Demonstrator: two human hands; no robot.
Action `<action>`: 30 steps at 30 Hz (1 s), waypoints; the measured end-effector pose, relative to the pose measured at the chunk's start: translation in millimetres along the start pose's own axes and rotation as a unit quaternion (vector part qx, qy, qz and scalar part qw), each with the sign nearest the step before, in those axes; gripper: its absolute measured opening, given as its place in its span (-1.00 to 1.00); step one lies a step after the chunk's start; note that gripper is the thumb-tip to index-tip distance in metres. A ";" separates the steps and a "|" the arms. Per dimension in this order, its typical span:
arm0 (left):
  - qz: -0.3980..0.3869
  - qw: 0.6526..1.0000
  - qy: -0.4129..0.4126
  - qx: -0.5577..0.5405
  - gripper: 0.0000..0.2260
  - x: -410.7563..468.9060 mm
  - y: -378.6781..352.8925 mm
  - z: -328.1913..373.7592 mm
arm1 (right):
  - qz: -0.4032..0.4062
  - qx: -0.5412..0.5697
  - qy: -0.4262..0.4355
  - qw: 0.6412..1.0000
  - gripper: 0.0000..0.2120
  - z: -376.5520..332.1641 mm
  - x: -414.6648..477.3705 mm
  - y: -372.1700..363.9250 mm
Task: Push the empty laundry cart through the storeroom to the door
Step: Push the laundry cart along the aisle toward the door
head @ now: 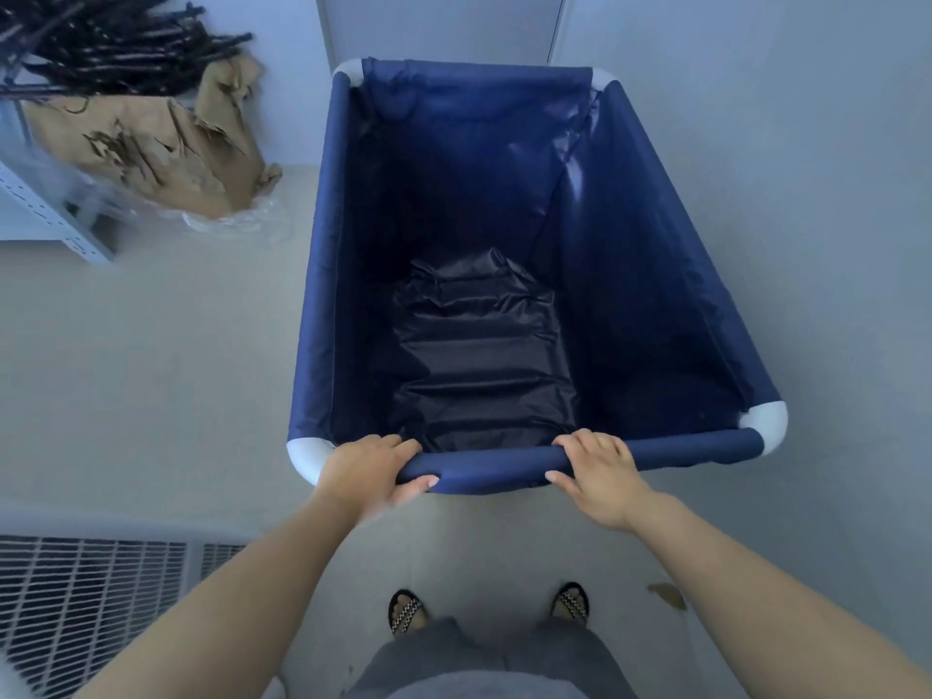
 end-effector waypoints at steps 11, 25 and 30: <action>0.067 0.988 0.139 0.015 -0.59 20.6 8.8 37.5 | -0.008 -0.013 0.127 0.992 -0.57 12.9 8.0 12.7; 0.156 0.908 0.387 -0.024 -0.68 11.8 4.8 94.2 | 0.078 -0.076 0.267 0.958 -0.25 112.7 23.7 27.1; 0.136 0.890 0.434 -0.037 -0.68 18.6 -5.9 130.1 | 0.092 -0.057 0.309 0.945 -0.43 139.3 11.4 37.5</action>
Point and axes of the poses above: each hand's wrist, its own x-axis towards the middle knuckle, its own y-axis out of the back of the hand, z = x × y, the point moved 10 cm from there along x, towards the middle knuckle, and after that the axes turned 15 degrees about -y, right-handed, at the moved point
